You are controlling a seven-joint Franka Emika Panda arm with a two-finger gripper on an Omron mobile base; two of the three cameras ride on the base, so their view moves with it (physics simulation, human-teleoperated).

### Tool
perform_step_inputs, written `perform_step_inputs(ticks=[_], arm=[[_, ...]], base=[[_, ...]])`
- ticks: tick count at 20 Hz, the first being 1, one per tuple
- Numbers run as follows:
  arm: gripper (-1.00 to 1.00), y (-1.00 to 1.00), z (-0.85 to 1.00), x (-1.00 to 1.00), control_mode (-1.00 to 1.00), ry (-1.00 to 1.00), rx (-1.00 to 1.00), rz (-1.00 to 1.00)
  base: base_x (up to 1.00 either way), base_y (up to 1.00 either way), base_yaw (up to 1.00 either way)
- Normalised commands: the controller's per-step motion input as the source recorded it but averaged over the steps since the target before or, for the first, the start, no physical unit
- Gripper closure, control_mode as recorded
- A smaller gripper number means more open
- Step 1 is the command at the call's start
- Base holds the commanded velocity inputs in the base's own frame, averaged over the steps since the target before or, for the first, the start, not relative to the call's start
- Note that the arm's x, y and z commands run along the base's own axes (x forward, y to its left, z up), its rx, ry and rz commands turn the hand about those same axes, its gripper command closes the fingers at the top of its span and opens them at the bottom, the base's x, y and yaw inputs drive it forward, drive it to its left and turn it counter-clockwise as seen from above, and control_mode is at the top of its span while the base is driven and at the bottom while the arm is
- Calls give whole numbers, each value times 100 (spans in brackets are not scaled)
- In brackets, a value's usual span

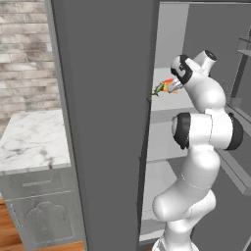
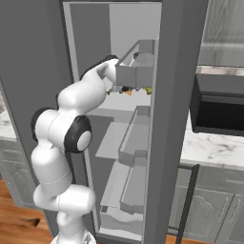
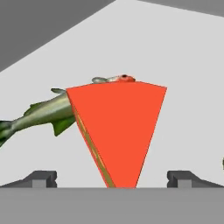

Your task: Take the cheese, fish, and broccoli from the fridge and place them on the plate on the dining counter to create an appetizer plate.

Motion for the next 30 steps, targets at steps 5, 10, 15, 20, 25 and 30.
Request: perform_step_inputs(ticks=[5,10,15,20,25,30], arm=[[-100,0,-10,24,-100,0,0,0],[-100,0,-20,4,-100,0,0,0],[-100,10,-22,0,-100,0,0,0],[-100,26,-21,0,-100,0,-1,0],[-100,28,-16,0,-100,-1,0,0],[-100,6,0,0,-100,0,0,1]], base=[[0,0,0],[0,0,0],[0,0,0],[0,0,0],[0,0,0],[0,0,0]])
